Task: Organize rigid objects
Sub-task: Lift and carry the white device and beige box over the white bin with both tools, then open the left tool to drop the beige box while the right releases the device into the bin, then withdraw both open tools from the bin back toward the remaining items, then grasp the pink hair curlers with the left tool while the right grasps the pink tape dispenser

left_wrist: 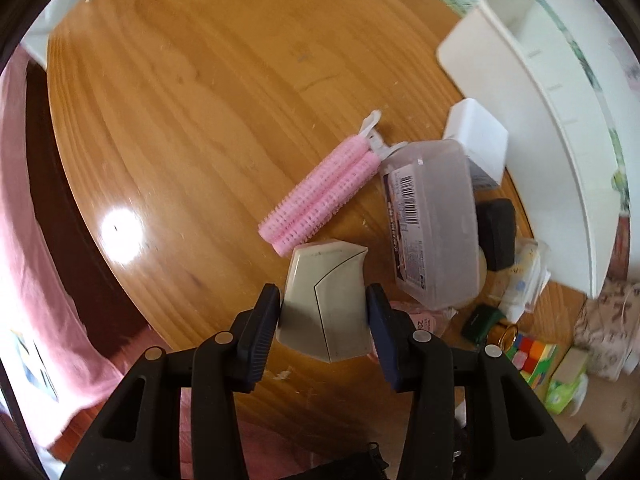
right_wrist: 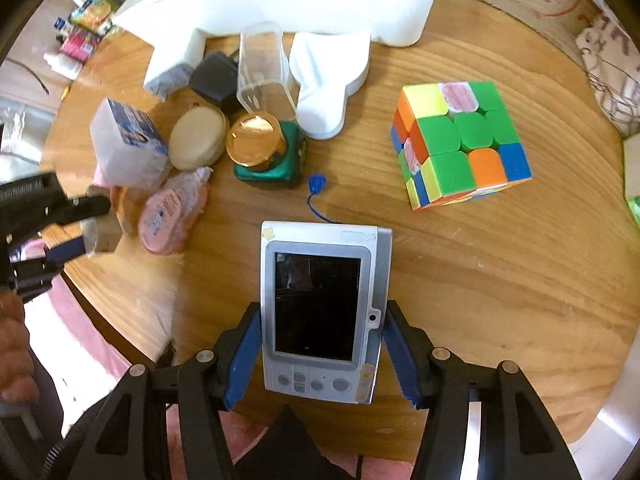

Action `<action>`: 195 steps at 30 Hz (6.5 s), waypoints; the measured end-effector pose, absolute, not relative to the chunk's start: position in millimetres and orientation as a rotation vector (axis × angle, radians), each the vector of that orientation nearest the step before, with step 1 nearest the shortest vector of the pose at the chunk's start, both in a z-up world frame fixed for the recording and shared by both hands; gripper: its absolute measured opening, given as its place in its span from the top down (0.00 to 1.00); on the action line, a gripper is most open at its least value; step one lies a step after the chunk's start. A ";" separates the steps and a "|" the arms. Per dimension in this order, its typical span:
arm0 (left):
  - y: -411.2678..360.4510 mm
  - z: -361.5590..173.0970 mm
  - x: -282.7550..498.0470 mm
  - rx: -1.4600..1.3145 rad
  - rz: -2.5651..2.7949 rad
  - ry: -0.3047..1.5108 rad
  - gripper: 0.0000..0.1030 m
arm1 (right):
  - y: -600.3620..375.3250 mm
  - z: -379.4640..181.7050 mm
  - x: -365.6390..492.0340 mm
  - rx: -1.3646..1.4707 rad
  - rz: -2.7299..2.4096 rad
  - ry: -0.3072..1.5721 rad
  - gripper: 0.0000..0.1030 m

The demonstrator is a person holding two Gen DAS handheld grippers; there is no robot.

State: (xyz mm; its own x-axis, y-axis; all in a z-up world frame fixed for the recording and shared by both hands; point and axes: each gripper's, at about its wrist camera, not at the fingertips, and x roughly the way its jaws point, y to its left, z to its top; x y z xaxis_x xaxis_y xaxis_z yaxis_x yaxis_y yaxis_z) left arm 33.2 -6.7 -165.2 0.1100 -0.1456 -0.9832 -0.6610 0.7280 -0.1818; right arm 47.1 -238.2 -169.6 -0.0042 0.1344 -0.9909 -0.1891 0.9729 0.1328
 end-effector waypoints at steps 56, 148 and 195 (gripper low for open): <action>-22.4 -25.7 219.8 -0.123 -0.193 0.882 0.53 | -209.8 -44.3 151.4 0.255 -0.066 0.750 0.42; 50.3 -88.5 55.9 -0.062 -0.135 1.089 0.19 | -147.7 -121.2 -44.5 0.118 0.088 0.817 0.16; -0.8 -205.4 128.0 -0.038 -0.263 1.673 0.48 | -102.9 -208.1 43.3 -0.089 0.162 1.240 0.16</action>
State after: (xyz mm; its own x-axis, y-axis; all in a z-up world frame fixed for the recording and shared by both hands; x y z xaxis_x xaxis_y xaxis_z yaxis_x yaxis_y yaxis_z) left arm 128.0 -0.8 -205.4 -0.1222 -0.1787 -0.9763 0.1290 0.9725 -0.1941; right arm 43.3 -102.9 -208.1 0.3151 0.0746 -0.9461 -0.1708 0.9851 0.0208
